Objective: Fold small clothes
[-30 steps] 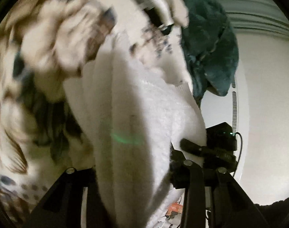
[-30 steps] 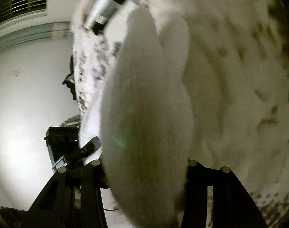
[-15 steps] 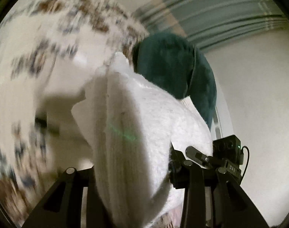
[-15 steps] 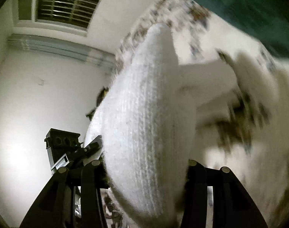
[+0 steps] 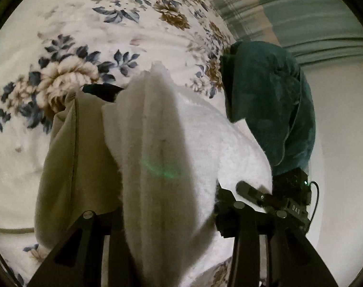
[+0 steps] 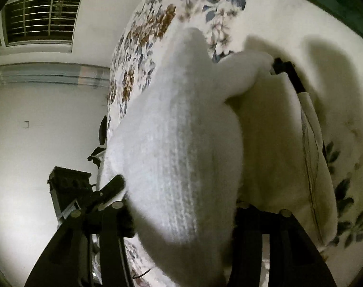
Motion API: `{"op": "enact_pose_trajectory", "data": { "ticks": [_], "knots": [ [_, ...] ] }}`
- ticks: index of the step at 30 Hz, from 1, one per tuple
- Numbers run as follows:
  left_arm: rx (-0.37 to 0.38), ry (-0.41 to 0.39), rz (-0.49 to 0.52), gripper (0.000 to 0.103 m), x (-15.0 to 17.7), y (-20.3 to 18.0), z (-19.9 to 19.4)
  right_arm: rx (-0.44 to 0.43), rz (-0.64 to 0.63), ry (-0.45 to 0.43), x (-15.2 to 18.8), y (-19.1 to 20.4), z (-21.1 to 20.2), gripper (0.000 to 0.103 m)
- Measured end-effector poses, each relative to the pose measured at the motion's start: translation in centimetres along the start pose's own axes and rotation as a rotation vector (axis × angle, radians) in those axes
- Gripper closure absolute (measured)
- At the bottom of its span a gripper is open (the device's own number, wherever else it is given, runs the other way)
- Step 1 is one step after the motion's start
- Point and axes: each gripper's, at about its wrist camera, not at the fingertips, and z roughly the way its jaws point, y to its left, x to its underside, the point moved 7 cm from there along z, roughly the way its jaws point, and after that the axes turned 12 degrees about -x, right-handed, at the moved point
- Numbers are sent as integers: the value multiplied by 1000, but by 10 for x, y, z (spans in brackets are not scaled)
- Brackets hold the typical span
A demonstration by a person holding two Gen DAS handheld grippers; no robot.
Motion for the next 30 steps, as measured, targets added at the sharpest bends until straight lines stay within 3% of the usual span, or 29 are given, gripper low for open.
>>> {"op": "enact_pose_trajectory", "data": {
  "ticks": [4, 6, 8, 10, 14, 21, 30],
  "knots": [
    [-75, -14, 7, 58, 6, -2, -17, 178, -46, 47, -4, 8, -6, 28],
    [-176, -49, 35, 43, 2, -5, -26, 282, -109, 27, -1, 18, -20, 26],
    [-297, -98, 71, 21, 1, -7, -34, 415, -198, -11, 8, 30, -42, 17],
    [-416, -152, 114, 16, 6, -12, -47, 559, -282, -48, 14, 42, -58, 5],
    [-560, -212, 170, 1, 22, -20, -61, 740, -378, -110, 42, 59, -73, 0],
    [-654, -231, 217, 1, 65, -41, -85, 860, -419, -179, 115, 93, -126, 0],
    [-700, -274, 262, 1, 127, -92, -151, 907, -487, -249, 193, 159, -196, 0]
  ]
}}
